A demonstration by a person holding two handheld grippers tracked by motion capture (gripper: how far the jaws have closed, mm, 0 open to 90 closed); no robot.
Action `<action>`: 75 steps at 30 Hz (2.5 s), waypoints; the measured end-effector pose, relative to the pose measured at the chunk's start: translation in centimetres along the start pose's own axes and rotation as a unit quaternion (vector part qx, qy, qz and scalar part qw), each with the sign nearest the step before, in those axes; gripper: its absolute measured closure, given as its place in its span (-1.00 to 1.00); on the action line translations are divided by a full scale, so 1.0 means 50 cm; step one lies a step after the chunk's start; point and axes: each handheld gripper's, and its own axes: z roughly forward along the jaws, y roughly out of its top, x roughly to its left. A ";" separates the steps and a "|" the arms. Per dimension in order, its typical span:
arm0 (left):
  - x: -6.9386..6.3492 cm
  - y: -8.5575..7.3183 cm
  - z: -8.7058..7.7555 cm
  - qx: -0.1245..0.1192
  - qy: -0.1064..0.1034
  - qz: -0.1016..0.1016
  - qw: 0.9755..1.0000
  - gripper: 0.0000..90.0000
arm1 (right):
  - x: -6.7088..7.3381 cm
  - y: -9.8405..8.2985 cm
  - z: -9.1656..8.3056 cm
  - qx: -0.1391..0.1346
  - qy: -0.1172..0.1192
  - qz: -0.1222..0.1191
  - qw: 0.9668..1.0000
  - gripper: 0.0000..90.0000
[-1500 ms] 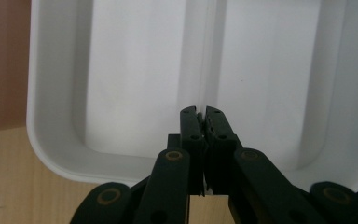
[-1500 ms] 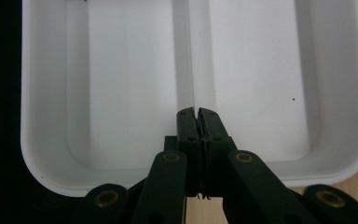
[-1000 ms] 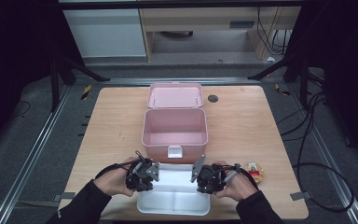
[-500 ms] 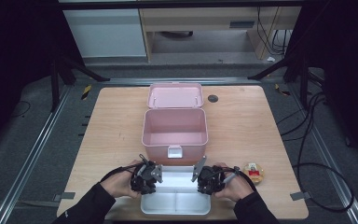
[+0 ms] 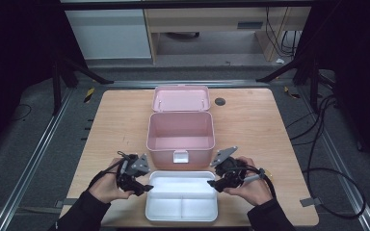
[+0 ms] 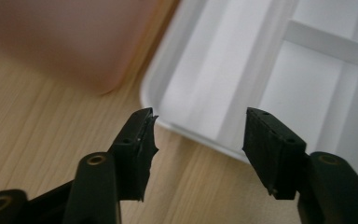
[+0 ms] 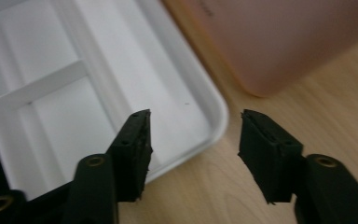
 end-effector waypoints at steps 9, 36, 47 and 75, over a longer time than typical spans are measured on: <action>0.068 -0.059 0.004 -0.042 0.040 -0.110 0.992 -0.25 | -0.070 -0.053 -0.034 0.019 -0.089 0.085 0.992 -0.20; 0.121 -0.108 0.002 -0.046 0.096 -0.190 0.976 -0.32 | -0.130 -0.181 -0.047 0.116 -0.121 0.204 0.965 -0.58; 0.122 -0.108 0.004 -0.044 0.095 -0.189 0.976 -0.32 | -0.138 -0.193 -0.021 0.142 -0.114 0.211 0.960 -0.63; 0.120 -0.103 0.010 -0.030 0.093 -0.182 0.978 -0.33 | -0.153 -0.183 -0.030 0.143 -0.101 0.211 0.962 -0.54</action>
